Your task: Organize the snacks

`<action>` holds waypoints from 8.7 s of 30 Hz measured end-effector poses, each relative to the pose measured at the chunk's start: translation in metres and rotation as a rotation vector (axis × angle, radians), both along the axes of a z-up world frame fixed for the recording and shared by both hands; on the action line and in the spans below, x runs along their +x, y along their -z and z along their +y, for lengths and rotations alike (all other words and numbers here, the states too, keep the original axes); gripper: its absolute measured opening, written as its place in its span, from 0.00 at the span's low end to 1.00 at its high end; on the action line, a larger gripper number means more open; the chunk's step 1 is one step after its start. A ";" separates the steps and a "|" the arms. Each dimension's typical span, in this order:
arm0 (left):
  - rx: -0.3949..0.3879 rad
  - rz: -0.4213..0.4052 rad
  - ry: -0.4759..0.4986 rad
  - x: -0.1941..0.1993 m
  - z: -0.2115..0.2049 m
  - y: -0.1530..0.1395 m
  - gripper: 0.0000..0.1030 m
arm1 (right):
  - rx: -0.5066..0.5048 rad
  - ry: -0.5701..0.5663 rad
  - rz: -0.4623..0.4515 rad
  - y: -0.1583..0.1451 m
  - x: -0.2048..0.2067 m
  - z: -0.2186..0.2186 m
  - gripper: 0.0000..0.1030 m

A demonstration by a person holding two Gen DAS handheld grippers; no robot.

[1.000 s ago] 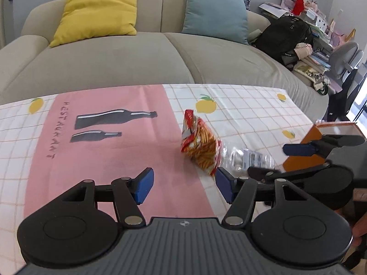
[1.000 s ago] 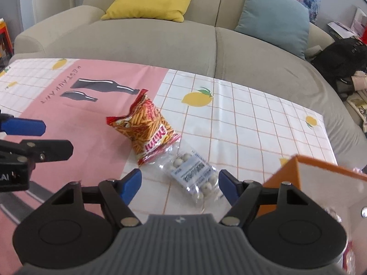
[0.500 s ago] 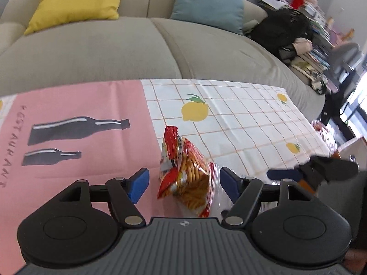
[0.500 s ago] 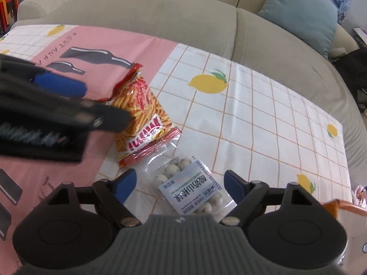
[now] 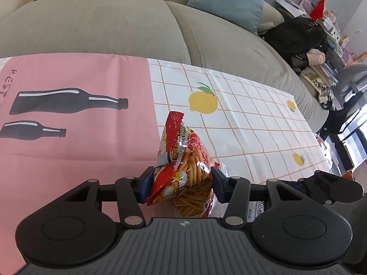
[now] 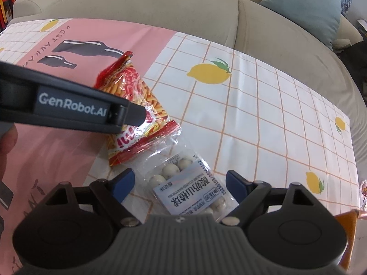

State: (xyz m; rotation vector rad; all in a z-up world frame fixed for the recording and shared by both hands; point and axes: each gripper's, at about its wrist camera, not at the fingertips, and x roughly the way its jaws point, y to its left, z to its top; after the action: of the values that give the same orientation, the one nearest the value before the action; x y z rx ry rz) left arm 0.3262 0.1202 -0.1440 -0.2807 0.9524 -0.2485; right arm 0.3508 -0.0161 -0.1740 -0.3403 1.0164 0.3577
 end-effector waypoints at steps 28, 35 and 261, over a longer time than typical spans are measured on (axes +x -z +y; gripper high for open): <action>0.029 0.106 -0.217 -0.112 0.025 -0.021 0.44 | 0.170 0.081 0.069 -0.003 -0.072 -0.004 0.59; -0.013 0.076 -0.278 -0.152 0.028 -0.042 0.44 | 0.252 0.122 0.057 -0.026 -0.114 -0.021 0.58; 0.362 -0.274 0.084 -0.302 -0.174 -0.154 0.80 | 0.200 0.508 -0.300 -0.151 -0.339 -0.194 0.97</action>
State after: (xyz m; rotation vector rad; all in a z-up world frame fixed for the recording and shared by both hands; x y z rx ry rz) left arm 0.0237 -0.0537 0.0100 0.1243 0.7216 -0.1815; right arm 0.0117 -0.2100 -0.0233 0.0511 0.7307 -0.0535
